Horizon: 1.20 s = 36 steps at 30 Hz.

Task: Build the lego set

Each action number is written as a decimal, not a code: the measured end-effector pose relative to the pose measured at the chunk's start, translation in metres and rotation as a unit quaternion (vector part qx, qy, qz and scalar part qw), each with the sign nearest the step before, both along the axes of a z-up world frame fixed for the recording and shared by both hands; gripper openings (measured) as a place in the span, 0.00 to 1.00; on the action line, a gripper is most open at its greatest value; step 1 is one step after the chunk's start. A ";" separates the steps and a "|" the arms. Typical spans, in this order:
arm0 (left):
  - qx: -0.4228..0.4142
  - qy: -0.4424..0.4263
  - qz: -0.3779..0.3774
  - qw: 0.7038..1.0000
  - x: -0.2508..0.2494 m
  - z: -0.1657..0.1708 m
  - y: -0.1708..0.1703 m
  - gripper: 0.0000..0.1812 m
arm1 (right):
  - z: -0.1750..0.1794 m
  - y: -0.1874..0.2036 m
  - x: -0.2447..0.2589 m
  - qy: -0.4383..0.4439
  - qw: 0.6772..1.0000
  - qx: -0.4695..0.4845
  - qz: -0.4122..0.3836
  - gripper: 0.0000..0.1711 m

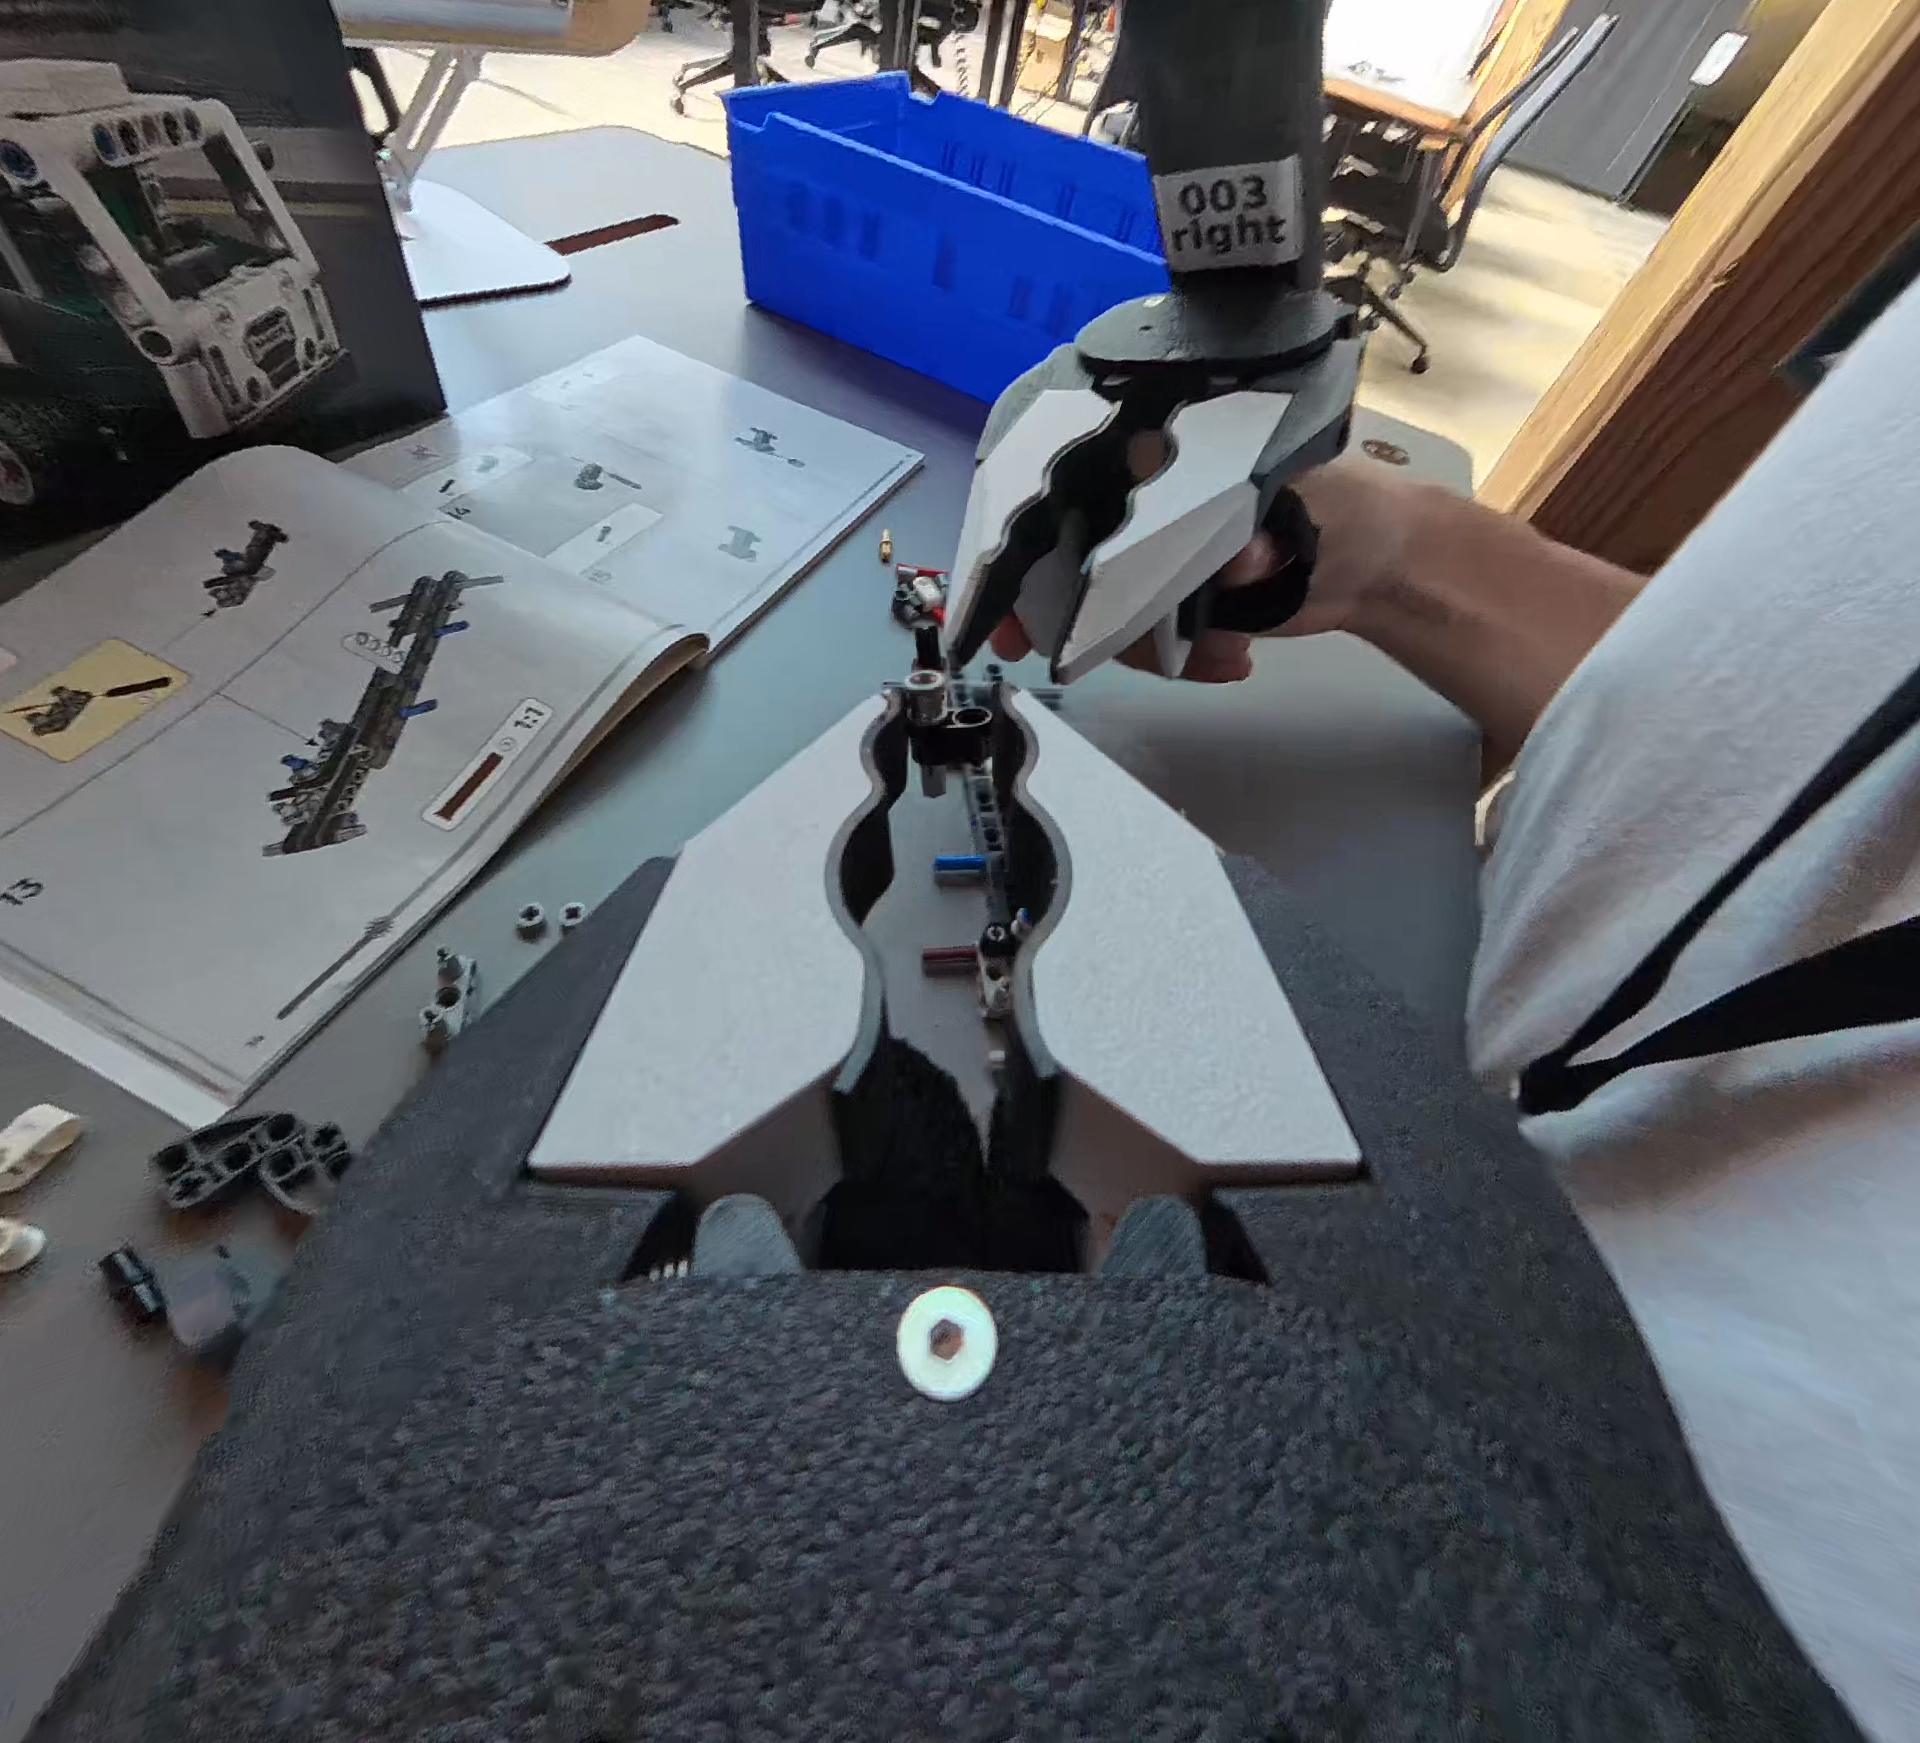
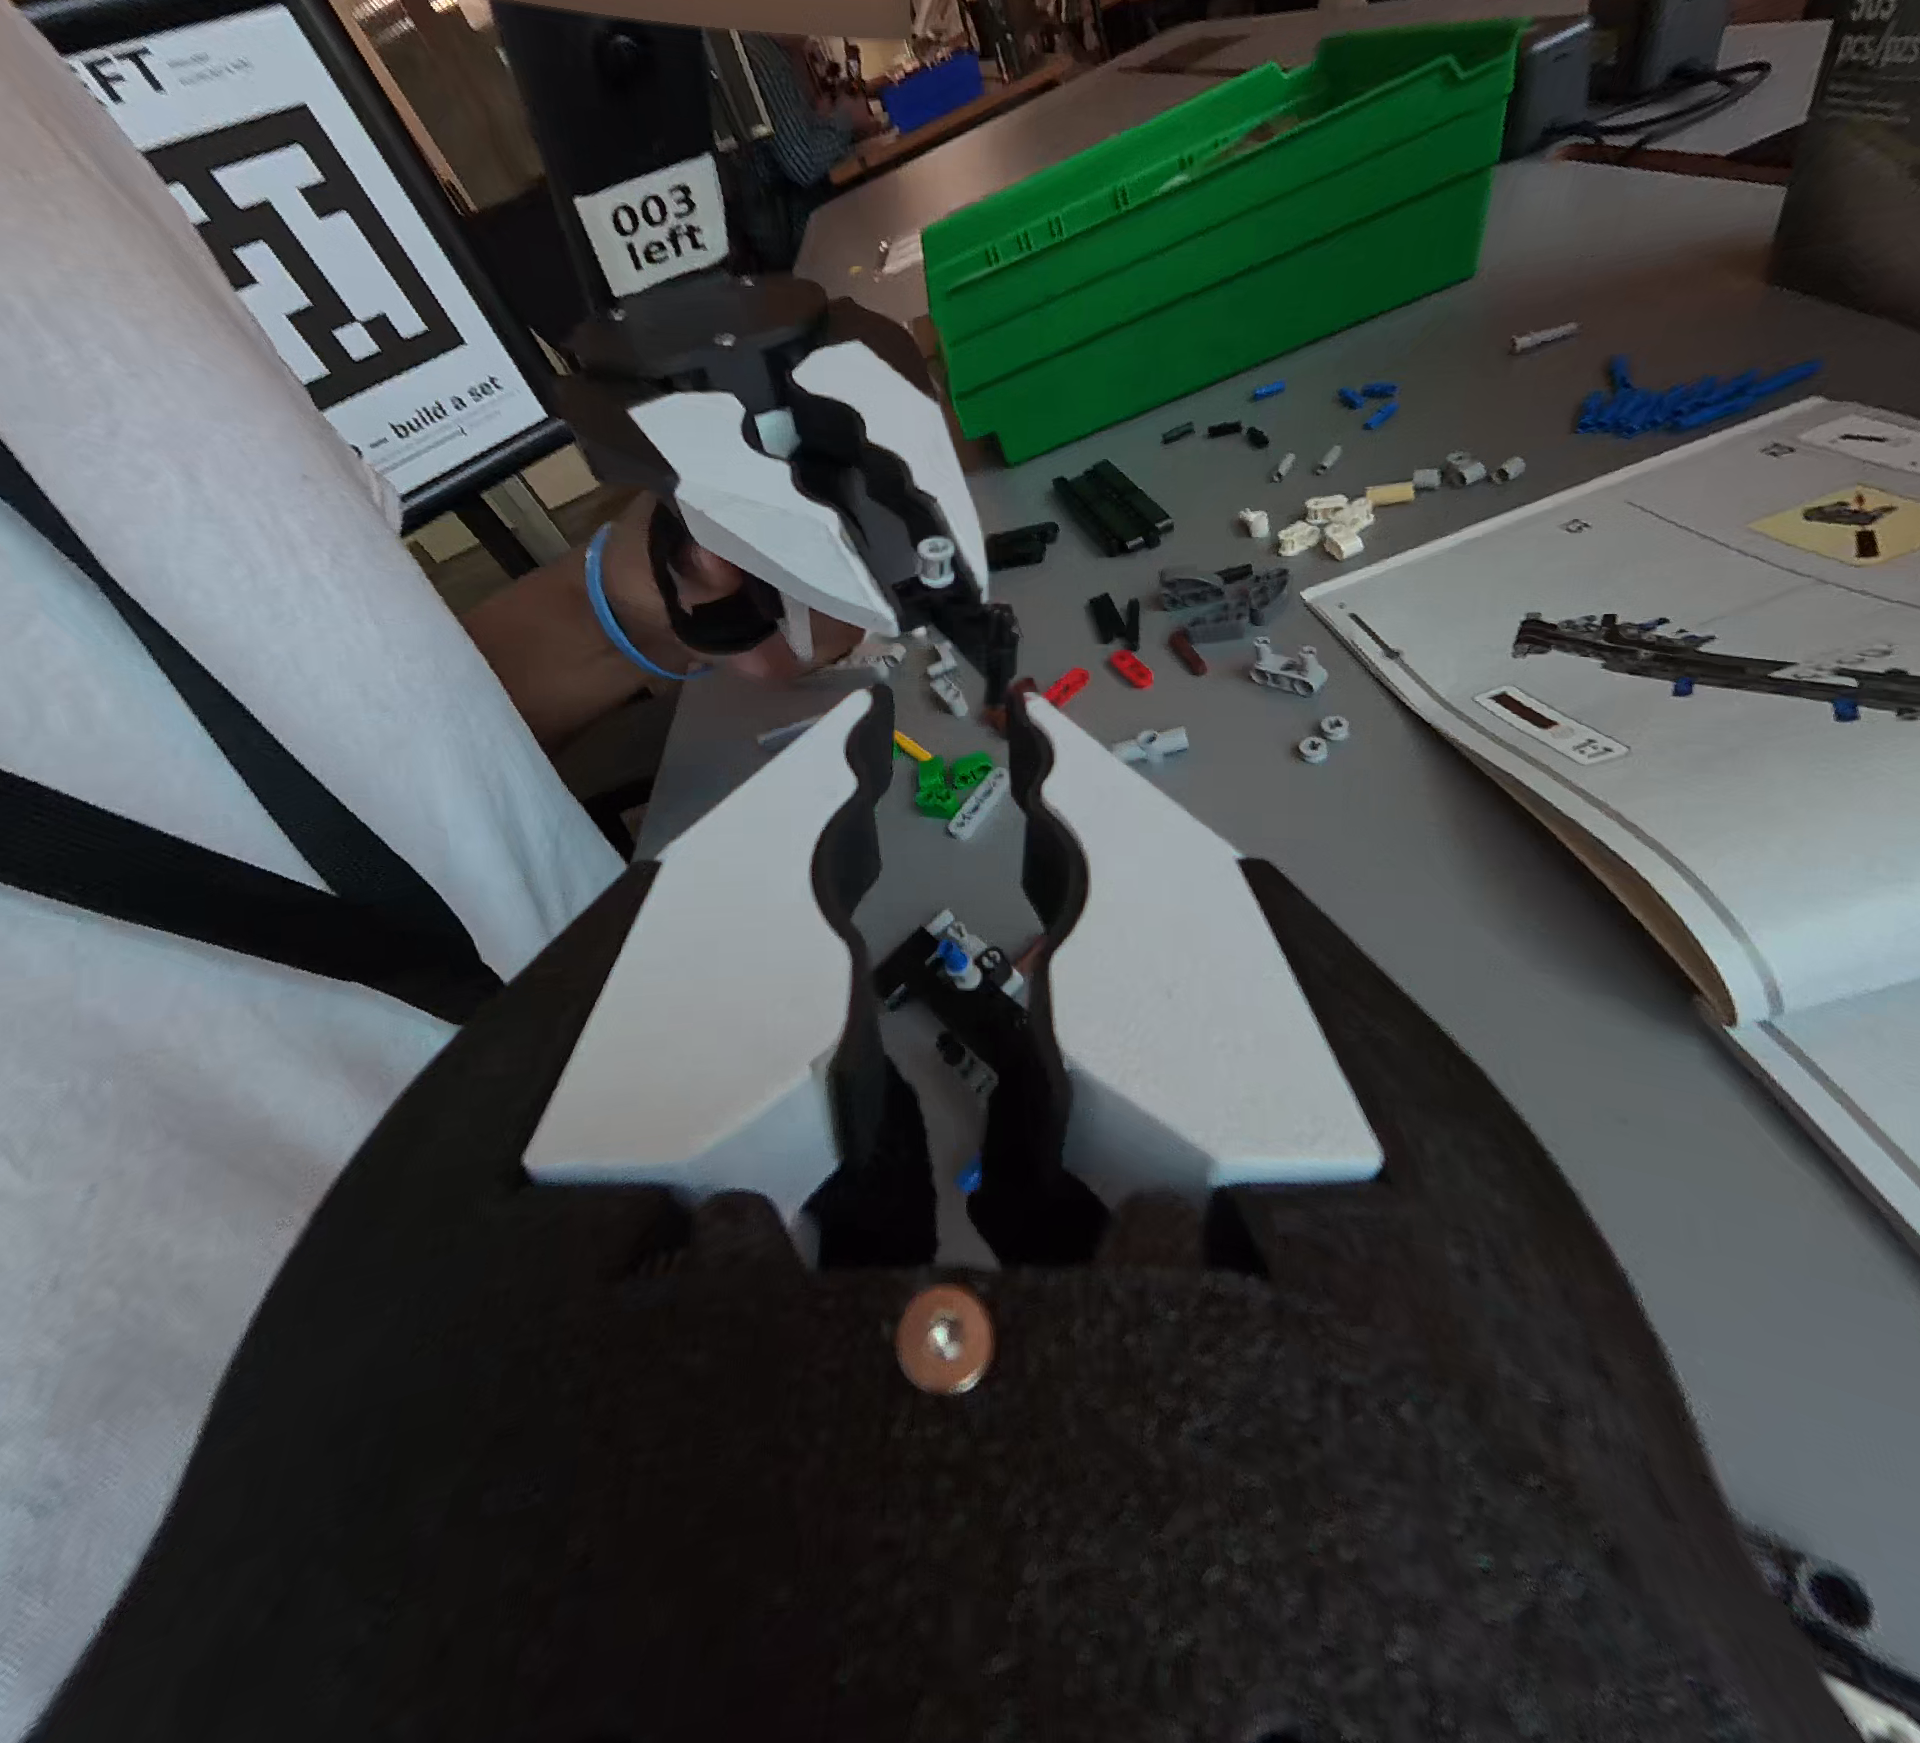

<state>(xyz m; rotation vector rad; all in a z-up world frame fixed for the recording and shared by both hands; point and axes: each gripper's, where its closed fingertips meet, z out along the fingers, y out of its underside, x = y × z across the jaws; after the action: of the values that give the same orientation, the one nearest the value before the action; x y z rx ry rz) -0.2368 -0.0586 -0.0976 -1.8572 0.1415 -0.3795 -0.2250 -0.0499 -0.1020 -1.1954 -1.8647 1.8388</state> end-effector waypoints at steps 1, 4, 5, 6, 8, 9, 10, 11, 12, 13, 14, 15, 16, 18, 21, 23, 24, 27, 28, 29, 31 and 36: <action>-0.015 0.022 0.014 1.000 -0.004 -0.007 0.003 0.08 | -0.005 0.004 0.001 -0.011 1.000 0.014 -0.009 0.11; -0.068 0.081 0.063 0.992 -0.018 -0.029 0.020 0.08 | -0.013 0.025 0.008 -0.025 0.998 0.035 -0.053 0.10; -0.084 0.080 0.061 0.991 -0.016 -0.035 0.026 0.08 | -0.015 0.034 0.012 -0.026 0.997 0.033 -0.069 0.09; -0.094 0.074 0.056 0.991 -0.013 -0.041 0.033 0.08 | -0.016 0.042 0.017 -0.025 0.996 0.030 -0.086 0.09; -0.116 0.066 0.049 0.990 -0.008 -0.051 0.045 0.08 | -0.017 0.061 0.028 -0.015 0.992 0.021 -0.126 0.07; -0.128 0.064 0.041 0.989 -0.005 -0.057 0.051 0.08 | -0.018 0.069 0.034 -0.008 0.989 0.015 -0.145 0.06; -0.139 0.065 0.034 0.988 -0.002 -0.062 0.056 0.08 | -0.019 0.077 0.041 -0.001 0.987 0.010 -0.160 0.06; -0.145 0.069 0.029 0.987 -0.001 -0.066 0.060 0.08 | -0.020 0.082 0.047 0.006 0.986 0.004 -0.168 0.06; -0.152 0.075 0.024 0.985 0.001 -0.070 0.063 0.08 | -0.020 0.084 0.053 0.008 0.986 -0.007 -0.168 0.06; -0.160 0.079 0.020 0.984 0.001 -0.074 0.065 0.08 | -0.015 0.081 0.061 0.018 0.988 -0.028 -0.149 0.06; -0.166 0.084 0.017 0.982 0.002 -0.077 0.066 0.08 | -0.010 0.080 0.066 0.027 0.990 -0.046 -0.134 0.06; -0.170 0.087 0.015 0.981 0.002 -0.080 0.066 0.08 | -0.008 0.080 0.070 0.031 0.990 -0.049 -0.129 0.06; -0.175 0.091 0.014 0.980 0.002 -0.082 0.066 0.08 | -0.007 0.081 0.073 0.036 0.990 -0.044 -0.126 0.06; -0.191 0.107 0.013 0.976 0.001 -0.089 0.064 0.08 | -0.002 0.078 0.078 0.041 0.993 -0.045 -0.101 0.06; -0.209 0.123 0.012 0.970 0.001 -0.097 0.059 0.08 | -0.005 0.075 0.080 0.017 0.997 -0.030 -0.069 0.07; -0.218 0.119 0.013 0.968 0.003 -0.103 0.056 0.09 | -0.009 0.075 0.078 0.013 0.998 -0.010 -0.057 0.07; -0.222 0.114 0.016 0.968 0.003 -0.104 0.055 0.10 | -0.009 0.074 0.078 0.013 0.999 -0.006 -0.049 0.07; -0.232 0.117 0.035 0.965 -0.002 -0.106 0.050 0.12 | -0.007 0.071 0.075 0.011 0.999 -0.014 -0.032 0.08; -0.234 0.115 0.040 0.965 -0.005 -0.104 0.046 0.13 | -0.006 0.069 0.075 0.011 1.000 -0.015 -0.024 0.08; -0.234 0.111 0.047 0.965 -0.009 -0.101 0.042 0.14 | -0.004 0.067 0.075 0.018 1.000 -0.016 -0.021 0.08; -0.236 0.090 0.056 0.966 -0.020 -0.087 0.028 0.14 | -0.003 0.065 0.075 0.024 0.999 -0.013 -0.021 0.08; -0.237 0.066 0.159 0.956 -0.127 -0.049 -0.006 0.20 | -0.005 0.067 0.074 0.020 0.999 -0.017 -0.028 0.08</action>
<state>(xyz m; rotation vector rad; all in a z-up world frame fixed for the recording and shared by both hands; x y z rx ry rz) -0.3634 -0.0648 -0.1466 -2.3351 -0.1746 -0.0617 -0.1512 0.0173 -0.1067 -1.1996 -1.7688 1.8569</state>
